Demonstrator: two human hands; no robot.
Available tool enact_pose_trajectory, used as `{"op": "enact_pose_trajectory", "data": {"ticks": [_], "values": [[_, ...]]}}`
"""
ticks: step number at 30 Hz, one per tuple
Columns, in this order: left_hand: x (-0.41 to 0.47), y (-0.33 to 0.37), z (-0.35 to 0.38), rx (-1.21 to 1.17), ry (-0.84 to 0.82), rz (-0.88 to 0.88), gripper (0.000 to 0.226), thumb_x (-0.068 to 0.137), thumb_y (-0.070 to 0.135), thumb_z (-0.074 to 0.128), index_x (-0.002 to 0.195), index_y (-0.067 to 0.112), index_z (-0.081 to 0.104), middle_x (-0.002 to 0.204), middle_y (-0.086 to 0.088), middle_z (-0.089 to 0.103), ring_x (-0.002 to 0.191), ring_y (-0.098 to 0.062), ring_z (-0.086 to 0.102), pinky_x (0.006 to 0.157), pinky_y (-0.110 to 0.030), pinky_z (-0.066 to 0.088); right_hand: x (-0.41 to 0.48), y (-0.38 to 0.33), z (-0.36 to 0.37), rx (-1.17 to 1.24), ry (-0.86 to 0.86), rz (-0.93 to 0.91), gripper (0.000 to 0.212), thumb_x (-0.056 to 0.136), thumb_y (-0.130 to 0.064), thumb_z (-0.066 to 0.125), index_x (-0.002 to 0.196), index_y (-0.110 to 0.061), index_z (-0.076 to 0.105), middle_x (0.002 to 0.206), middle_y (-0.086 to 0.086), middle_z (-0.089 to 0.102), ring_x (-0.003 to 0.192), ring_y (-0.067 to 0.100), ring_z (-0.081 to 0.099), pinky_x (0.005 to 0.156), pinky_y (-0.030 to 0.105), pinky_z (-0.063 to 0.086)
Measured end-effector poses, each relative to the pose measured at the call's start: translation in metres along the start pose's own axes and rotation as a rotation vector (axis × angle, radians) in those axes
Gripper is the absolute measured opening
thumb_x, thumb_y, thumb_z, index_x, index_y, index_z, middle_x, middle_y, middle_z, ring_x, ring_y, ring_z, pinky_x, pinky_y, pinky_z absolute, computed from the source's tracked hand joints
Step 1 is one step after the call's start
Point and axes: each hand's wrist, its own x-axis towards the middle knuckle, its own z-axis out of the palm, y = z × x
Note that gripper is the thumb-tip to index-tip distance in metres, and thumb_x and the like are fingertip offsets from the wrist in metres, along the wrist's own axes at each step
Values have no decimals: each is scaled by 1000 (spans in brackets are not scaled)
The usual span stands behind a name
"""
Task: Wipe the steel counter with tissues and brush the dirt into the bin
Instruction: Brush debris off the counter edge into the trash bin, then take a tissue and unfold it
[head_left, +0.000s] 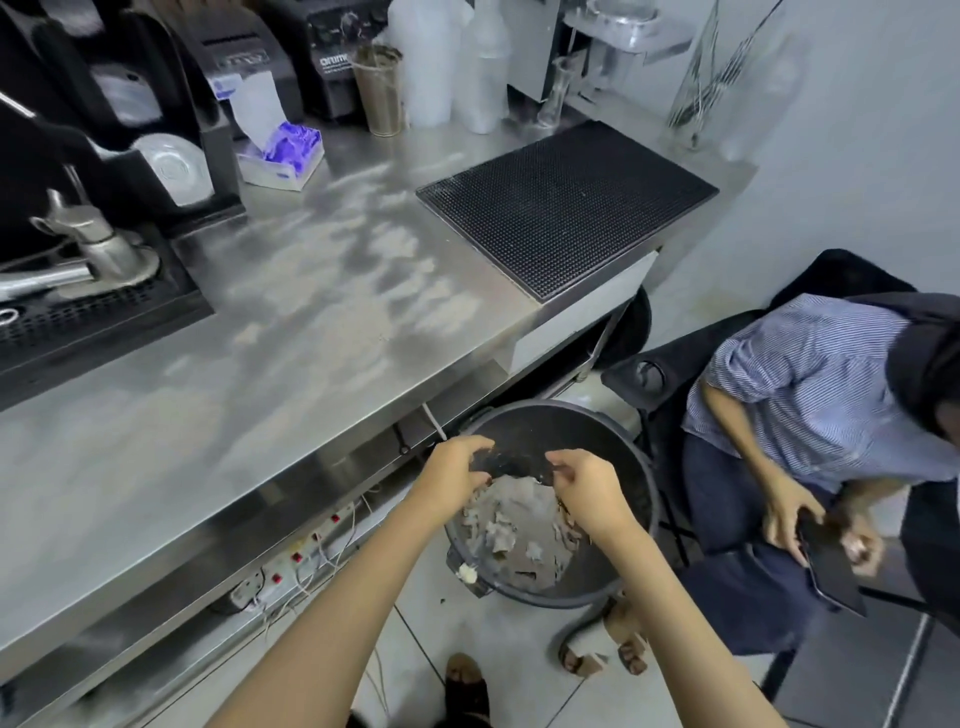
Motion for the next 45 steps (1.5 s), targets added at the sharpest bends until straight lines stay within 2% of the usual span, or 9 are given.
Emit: {"op": "enact_pose_trajectory", "data": {"ticks": [3, 8, 11, 18, 24, 33, 39, 42, 45], "values": [[-4, 4, -13, -15, 58, 50, 48, 82, 3, 65, 127, 15, 54, 131, -7, 53, 119, -19, 51, 102, -29, 39, -2, -11, -4, 30, 31, -29, 37, 89, 1, 43, 123, -6, 58, 122, 14, 61, 100, 25, 61, 86, 23, 45], [-13, 14, -54, -12, 143, 188, 47, 82, 4, 65, 127, 13, 54, 131, -5, 52, 121, -18, 49, 101, -22, 33, -2, -43, -9, 65, 92, -89, 37, 90, -3, 44, 123, -13, 58, 119, 2, 63, 93, 12, 62, 74, 10, 41], [-18, 15, -88, -14, 198, 225, 46, 83, 6, 64, 127, 15, 54, 132, -5, 52, 121, -19, 48, 105, -29, 35, -5, -78, -13, 112, 150, -138, 36, 91, -3, 46, 124, -11, 57, 118, 6, 63, 101, 19, 61, 83, 15, 40], [-15, 8, -184, 23, 335, 263, 48, 81, 10, 68, 127, 11, 53, 129, -10, 51, 119, -22, 48, 103, -33, 37, 7, -168, -18, 202, 227, -257, 34, 94, -4, 45, 127, -7, 53, 125, 11, 57, 115, 19, 52, 91, 16, 35], [13, -2, -245, 3, 443, 287, 44, 81, 10, 68, 123, 10, 56, 125, -9, 53, 115, -22, 51, 94, -25, 37, 37, -227, -12, 218, 264, -325, 35, 94, -7, 44, 128, -10, 52, 127, 6, 55, 116, 16, 50, 94, 24, 38], [119, -6, -287, -15, 520, 237, 49, 85, 13, 63, 131, 9, 46, 136, -9, 45, 128, -21, 40, 101, -18, 24, 152, -287, -11, 214, 272, -435, 34, 89, -1, 49, 122, -5, 58, 126, 9, 57, 118, 21, 52, 95, 21, 37], [200, -13, -306, 22, 591, 114, 67, 80, 13, 68, 137, 4, 34, 144, -14, 34, 135, -27, 29, 111, -29, 22, 252, -333, -14, 212, 201, -513, 35, 87, 2, 48, 118, -6, 60, 124, 11, 59, 115, 24, 54, 90, 16, 34], [235, -15, -319, -48, 715, 16, 77, 78, 8, 69, 140, 1, 23, 140, -19, 35, 128, -33, 35, 102, -28, 29, 304, -372, -14, 219, 159, -607, 37, 84, 9, 47, 117, -2, 61, 120, 16, 59, 113, 27, 54, 87, 9, 29], [259, -19, -327, -117, 811, -71, 83, 77, 8, 70, 141, -1, 18, 146, -20, 25, 135, -34, 26, 111, -35, 24, 345, -406, -8, 140, 147, -698, 45, 82, 7, 49, 123, -8, 58, 124, 12, 56, 119, 25, 48, 96, 16, 30]]}}
